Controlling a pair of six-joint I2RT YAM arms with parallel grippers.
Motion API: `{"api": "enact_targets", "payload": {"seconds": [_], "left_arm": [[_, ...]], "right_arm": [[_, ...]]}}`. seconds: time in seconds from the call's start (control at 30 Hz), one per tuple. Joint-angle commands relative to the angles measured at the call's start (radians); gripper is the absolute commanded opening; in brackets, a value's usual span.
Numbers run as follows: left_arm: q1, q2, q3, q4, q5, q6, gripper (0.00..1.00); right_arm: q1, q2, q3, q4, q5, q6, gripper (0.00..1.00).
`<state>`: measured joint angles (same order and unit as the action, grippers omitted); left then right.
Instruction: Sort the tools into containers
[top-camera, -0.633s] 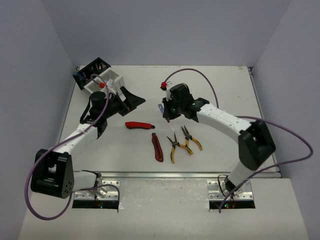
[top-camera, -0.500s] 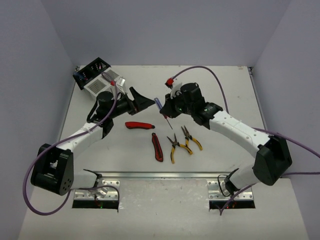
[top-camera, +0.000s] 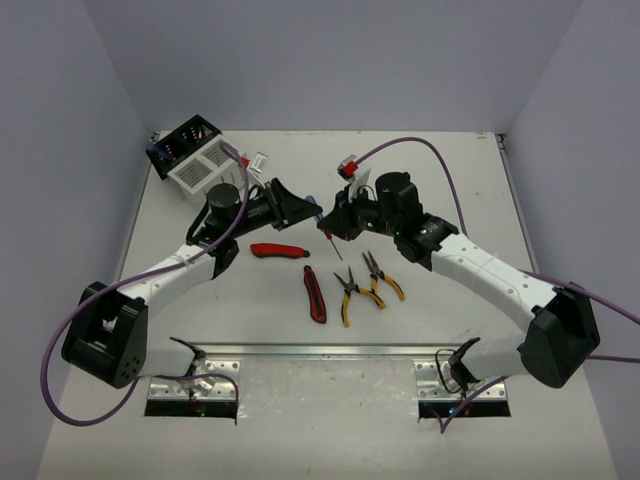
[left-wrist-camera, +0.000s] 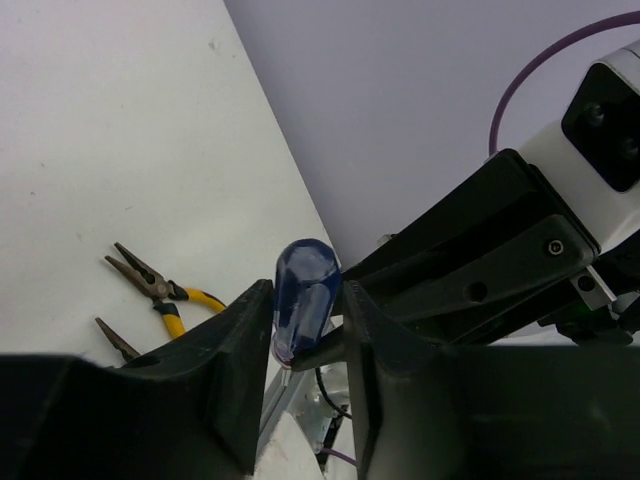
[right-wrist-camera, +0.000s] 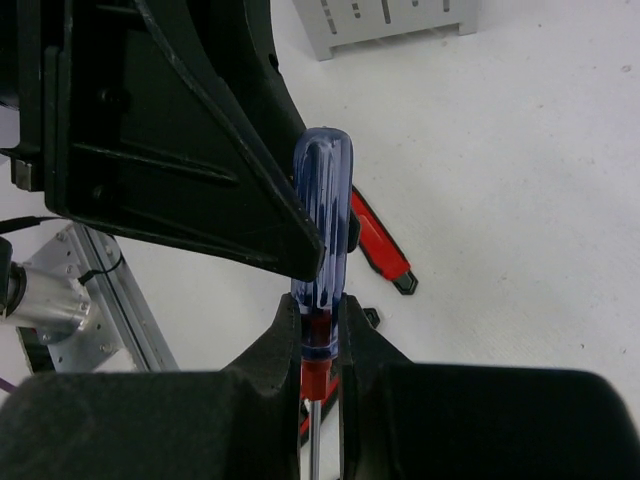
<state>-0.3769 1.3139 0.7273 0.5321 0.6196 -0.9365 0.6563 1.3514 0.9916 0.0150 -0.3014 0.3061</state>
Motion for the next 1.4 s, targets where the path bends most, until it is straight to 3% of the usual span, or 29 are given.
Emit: {"api": "enact_targets", "payload": {"seconds": [0.0, 0.03, 0.1, 0.13, 0.33, 0.37, 0.43, 0.47, 0.5, 0.63, 0.8, 0.87, 0.97, 1.13, 1.37], "left_arm": [[-0.037, 0.008, 0.056, 0.047, 0.011, 0.004, 0.27], [-0.042, 0.01, 0.06, 0.039, 0.005, 0.009, 0.24], [-0.047, 0.011, 0.078, -0.001, -0.008, 0.034, 0.03], [-0.047, 0.009, 0.09, -0.03, -0.022, 0.051, 0.0], [-0.045, -0.001, 0.186, -0.25, -0.189, 0.154, 0.0], [-0.045, -0.002, 0.211, -0.29, -0.234, 0.173, 0.0], [-0.043, -0.006, 0.255, -0.366, -0.328, 0.2, 0.0], [-0.036, -0.008, 0.279, -0.422, -0.396, 0.211, 0.0], [-0.02, -0.01, 0.309, -0.507, -0.499, 0.22, 0.0], [0.077, -0.001, 0.383, -0.613, -0.583, 0.205, 0.0], [0.252, 0.08, 0.622, -0.815, -1.041, 0.287, 0.0], [0.28, 0.111, 0.69, -0.804, -1.215, 0.34, 0.0], [0.352, 0.196, 0.768, -0.73, -1.325, 0.43, 0.0], [0.472, 0.356, 0.866, -0.669, -1.347, 0.504, 0.0], [0.61, 0.552, 0.987, -0.641, -1.156, 0.524, 0.0]], "right_arm": [[0.003, 0.002, 0.042, 0.072, -0.059, -0.01, 0.0], [0.003, 0.003, 0.041, 0.072, -0.058, -0.01, 0.0], [0.003, 0.0, 0.034, 0.078, -0.045, -0.014, 0.0], [0.003, -0.004, 0.03, 0.079, -0.037, -0.015, 0.0], [0.003, -0.019, 0.009, 0.067, -0.002, -0.032, 0.05], [0.003, -0.016, 0.01, 0.064, -0.002, -0.04, 0.24], [0.003, 0.0, 0.027, 0.026, 0.022, -0.047, 0.84], [0.002, 0.001, 0.03, 0.01, 0.037, -0.048, 0.96], [0.003, 0.003, 0.038, -0.009, 0.075, -0.051, 0.98], [0.002, -0.037, -0.01, -0.053, 0.14, -0.067, 0.99], [0.002, -0.178, -0.126, -0.044, 0.216, -0.049, 0.99], [0.002, -0.221, -0.154, -0.046, 0.197, -0.03, 0.99], [0.001, -0.257, -0.201, -0.025, 0.121, 0.008, 0.99], [0.002, -0.295, -0.243, -0.03, 0.003, 0.042, 0.99], [0.002, -0.361, -0.285, -0.1, -0.009, 0.036, 0.99]]}}
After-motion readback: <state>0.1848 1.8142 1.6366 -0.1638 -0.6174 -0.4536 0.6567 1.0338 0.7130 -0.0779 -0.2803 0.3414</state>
